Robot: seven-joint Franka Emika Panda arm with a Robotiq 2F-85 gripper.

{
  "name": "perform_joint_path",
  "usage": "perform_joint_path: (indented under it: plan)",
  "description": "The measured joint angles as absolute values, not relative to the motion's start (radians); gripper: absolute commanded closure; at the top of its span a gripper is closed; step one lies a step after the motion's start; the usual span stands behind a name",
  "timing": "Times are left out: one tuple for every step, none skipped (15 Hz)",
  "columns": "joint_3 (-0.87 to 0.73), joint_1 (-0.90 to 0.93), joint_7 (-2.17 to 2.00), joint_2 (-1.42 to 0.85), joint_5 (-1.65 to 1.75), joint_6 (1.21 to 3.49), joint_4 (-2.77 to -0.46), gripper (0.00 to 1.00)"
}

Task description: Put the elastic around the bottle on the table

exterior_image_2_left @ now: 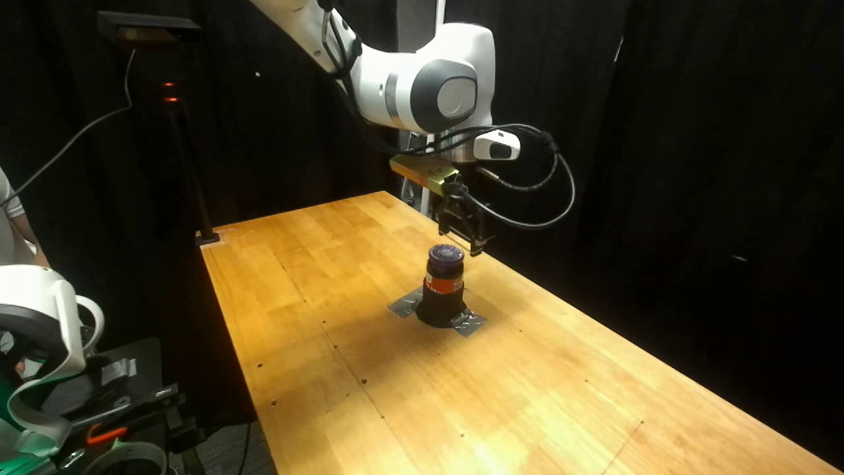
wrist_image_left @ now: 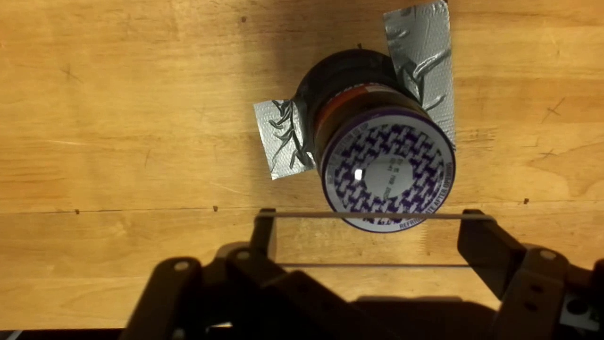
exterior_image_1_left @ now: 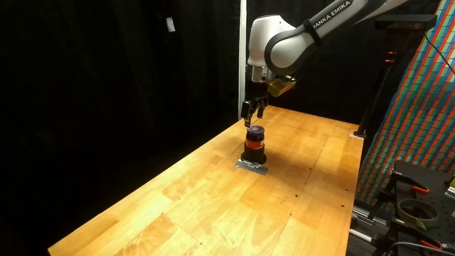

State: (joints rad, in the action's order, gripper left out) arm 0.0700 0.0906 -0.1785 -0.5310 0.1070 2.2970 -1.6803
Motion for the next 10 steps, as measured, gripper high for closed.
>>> perform_joint_path:
  plan:
    - [0.069,0.091,-0.179,-0.544,0.106,2.307,-1.676,0.00]
    - [0.068,0.091,-0.180,-0.557,0.102,2.312,-1.671,0.00]
    - [0.068,0.091,-0.180,-0.568,0.097,2.319,-1.667,0.00]
    - [0.068,0.091,-0.180,-0.579,0.092,2.325,-1.664,0.00]
    - [0.068,0.091,-0.181,-0.588,0.089,2.330,-1.661,0.00]
    - [0.068,0.091,-0.181,-0.598,0.086,2.333,-1.656,0.00]
    - [0.068,0.091,-0.181,-0.606,0.082,2.333,-1.653,0.00]
    - [0.067,0.091,-0.181,-0.613,0.078,2.333,-1.650,0.00]
    - [0.067,0.091,-0.181,-0.619,0.071,2.332,-1.647,0.00]
    - [0.067,0.091,-0.181,-0.624,0.065,2.327,-1.643,0.00]
